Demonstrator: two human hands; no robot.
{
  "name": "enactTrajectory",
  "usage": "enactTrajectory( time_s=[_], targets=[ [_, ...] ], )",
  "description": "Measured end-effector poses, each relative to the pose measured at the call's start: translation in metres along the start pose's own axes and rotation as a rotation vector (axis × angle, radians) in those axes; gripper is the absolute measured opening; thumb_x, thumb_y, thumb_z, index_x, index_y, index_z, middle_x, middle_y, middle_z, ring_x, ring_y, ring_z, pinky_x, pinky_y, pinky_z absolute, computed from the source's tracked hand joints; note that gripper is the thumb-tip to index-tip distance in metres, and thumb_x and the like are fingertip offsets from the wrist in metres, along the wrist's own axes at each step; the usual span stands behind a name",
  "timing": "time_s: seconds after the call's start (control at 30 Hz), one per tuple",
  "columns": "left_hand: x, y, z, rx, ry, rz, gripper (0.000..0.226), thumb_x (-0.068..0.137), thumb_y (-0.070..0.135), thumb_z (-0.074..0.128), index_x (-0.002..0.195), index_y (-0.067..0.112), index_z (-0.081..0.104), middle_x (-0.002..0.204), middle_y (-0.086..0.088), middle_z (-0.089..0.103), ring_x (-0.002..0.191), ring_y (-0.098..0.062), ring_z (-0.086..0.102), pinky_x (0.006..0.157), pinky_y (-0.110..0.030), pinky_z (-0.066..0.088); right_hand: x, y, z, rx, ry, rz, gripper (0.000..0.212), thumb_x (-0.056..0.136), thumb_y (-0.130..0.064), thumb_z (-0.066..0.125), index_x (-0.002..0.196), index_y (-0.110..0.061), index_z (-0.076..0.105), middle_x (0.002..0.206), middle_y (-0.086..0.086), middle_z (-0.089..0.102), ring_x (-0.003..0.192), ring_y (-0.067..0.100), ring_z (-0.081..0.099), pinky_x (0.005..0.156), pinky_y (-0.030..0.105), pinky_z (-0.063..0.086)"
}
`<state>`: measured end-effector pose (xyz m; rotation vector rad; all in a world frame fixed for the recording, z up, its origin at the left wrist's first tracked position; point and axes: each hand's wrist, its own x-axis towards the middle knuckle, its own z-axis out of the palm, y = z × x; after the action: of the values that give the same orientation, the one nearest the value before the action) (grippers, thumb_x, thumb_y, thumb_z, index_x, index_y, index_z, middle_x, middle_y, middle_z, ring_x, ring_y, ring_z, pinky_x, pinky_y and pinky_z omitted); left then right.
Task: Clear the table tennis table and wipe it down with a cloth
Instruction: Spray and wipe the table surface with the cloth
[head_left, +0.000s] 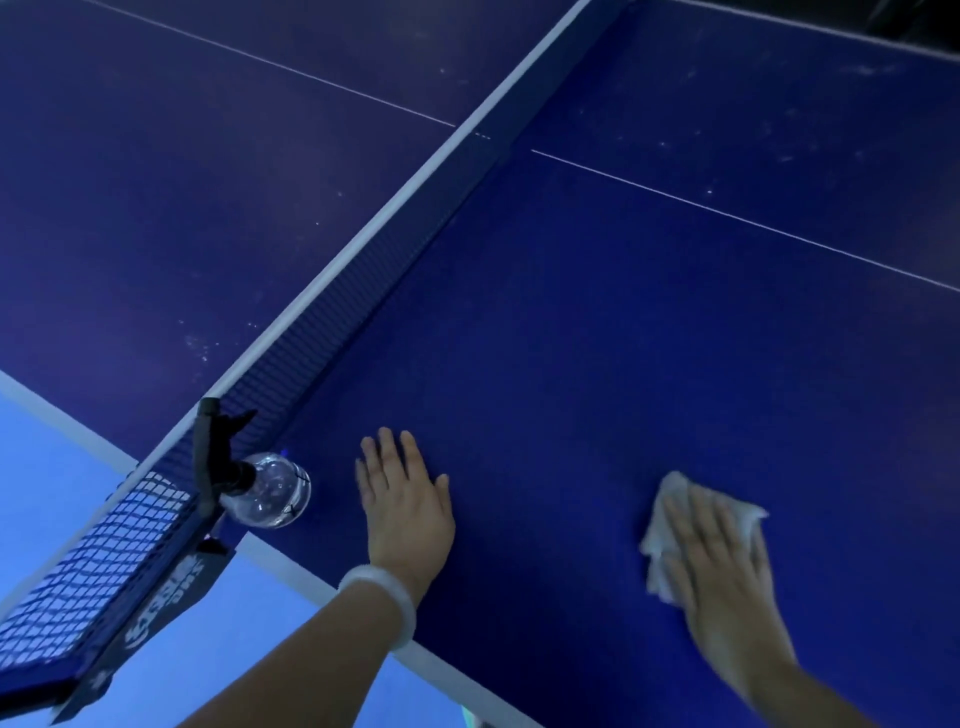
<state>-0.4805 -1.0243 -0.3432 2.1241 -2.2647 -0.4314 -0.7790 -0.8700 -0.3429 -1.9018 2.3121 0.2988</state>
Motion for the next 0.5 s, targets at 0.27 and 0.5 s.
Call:
enactTrajectory(
  time_s=[0.27, 0.5],
  targets=[
    [-0.071, 0.115, 0.032, -0.036, -0.156, 0.383, 0.077, 0.098, 0.055, 0.028, 0.154, 0.019, -0.010, 0.159, -0.010, -0.025, 0.144, -0.027, -0.028, 0.119, -0.046, -0.016, -0.005, -0.024, -0.008, 0.194, 0.037, 0.353, 0.059, 0.102, -0.046, 0.007, 0.156, -0.022, 0.002, 0.164, 0.008, 0.006, 0.150, 0.030, 0.007, 0.119, 0.057, 0.009],
    [-0.077, 0.125, 0.043, 0.136, -0.264, 0.361, 0.107, 0.076, 0.086, 0.010, 0.143, 0.016, -0.035, 0.147, -0.012, -0.045, 0.136, -0.030, -0.042, 0.113, -0.050, -0.024, -0.113, 0.087, 0.038, 0.149, 0.067, 0.239, 0.055, 0.102, -0.032, 0.019, 0.156, -0.023, 0.009, 0.162, 0.005, 0.012, 0.146, 0.034, 0.018, 0.107, 0.065, 0.024]
  ],
)
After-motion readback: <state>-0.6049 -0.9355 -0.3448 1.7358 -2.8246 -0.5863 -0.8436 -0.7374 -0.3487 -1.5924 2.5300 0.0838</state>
